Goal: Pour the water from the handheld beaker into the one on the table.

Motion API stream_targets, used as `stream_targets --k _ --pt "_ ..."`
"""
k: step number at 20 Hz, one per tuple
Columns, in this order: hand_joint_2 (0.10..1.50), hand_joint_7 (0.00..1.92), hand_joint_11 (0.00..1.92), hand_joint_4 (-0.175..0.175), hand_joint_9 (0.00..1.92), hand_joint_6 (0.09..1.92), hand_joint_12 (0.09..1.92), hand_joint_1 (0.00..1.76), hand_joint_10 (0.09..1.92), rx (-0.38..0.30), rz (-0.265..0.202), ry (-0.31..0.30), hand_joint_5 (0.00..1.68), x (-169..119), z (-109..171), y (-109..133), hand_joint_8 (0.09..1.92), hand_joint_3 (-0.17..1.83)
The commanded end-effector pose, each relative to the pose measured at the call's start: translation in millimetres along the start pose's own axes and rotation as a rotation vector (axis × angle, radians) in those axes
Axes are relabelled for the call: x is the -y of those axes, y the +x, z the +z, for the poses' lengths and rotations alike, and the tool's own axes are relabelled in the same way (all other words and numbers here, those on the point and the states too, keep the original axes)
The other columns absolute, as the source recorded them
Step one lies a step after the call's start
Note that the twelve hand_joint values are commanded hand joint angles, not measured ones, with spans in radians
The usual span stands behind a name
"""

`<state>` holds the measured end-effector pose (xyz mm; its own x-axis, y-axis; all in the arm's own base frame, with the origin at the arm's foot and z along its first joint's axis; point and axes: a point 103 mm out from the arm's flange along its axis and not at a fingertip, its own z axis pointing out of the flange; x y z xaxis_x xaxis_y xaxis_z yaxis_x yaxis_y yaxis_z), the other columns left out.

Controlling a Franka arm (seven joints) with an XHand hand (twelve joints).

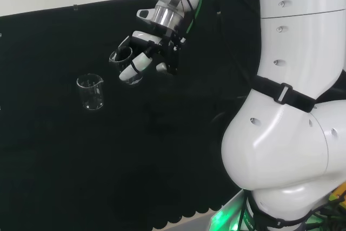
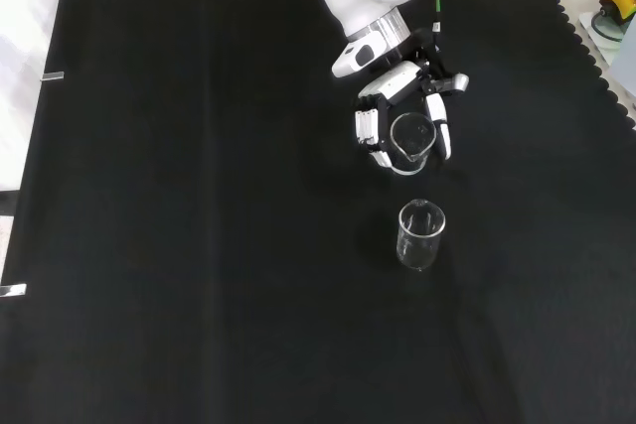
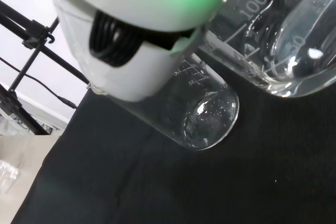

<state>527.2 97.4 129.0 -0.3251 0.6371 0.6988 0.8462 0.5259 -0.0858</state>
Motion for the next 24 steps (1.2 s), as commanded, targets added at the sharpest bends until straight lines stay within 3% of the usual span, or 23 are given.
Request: stream_targets --k 1,24 --pt "0.96 1.4 1.0 -0.175 1.33 0.44 0.89 1.42 0.36 0.006 0.002 0.01 1.3 1.2 -0.9 2.3 0.4 0.0" --pt "0.95 1.4 1.0 -0.175 1.34 0.43 0.89 1.42 0.35 0.184 -0.003 0.118 1.31 -4.9 5.8 27.7 0.39 0.0"
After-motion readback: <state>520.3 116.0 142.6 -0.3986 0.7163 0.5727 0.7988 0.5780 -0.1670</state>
